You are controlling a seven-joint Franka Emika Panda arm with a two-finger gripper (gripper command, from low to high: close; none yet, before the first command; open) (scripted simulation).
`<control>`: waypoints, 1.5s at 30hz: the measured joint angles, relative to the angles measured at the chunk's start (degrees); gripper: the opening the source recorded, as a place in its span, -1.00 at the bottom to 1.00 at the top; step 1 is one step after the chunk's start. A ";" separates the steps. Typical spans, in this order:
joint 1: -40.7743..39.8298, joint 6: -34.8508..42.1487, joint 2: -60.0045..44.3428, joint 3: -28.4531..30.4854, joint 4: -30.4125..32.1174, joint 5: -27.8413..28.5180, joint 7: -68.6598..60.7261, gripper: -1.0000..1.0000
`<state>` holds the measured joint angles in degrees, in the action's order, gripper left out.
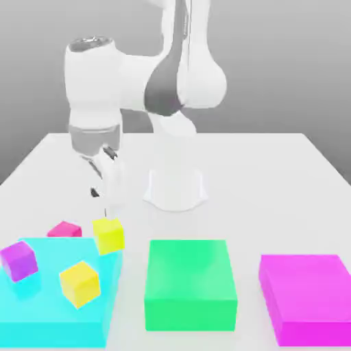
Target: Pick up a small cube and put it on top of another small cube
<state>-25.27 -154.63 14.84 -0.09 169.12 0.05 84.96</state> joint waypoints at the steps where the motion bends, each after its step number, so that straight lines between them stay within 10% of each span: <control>1: -0.08 -2.08 -2.10 0.03 0.15 0.03 0.17 0.00; 4: -0.07 -8.31 -8.35 0.11 0.31 0.00 0.27 0.00; 5: -0.06 -9.84 -9.85 0.12 0.34 -0.03 0.26 -1.00; 12: -0.02 -10.04 -9.94 0.21 0.34 0.08 0.38 -1.00; 21: -1.68 7.47 5.35 1.64 -1.35 0.03 0.04 -1.00; 45: -37.42 38.57 -35.57 29.99 -29.23 -29.96 -19.26 -1.00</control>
<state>-62.69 -116.06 -20.74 29.90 139.89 -29.91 65.70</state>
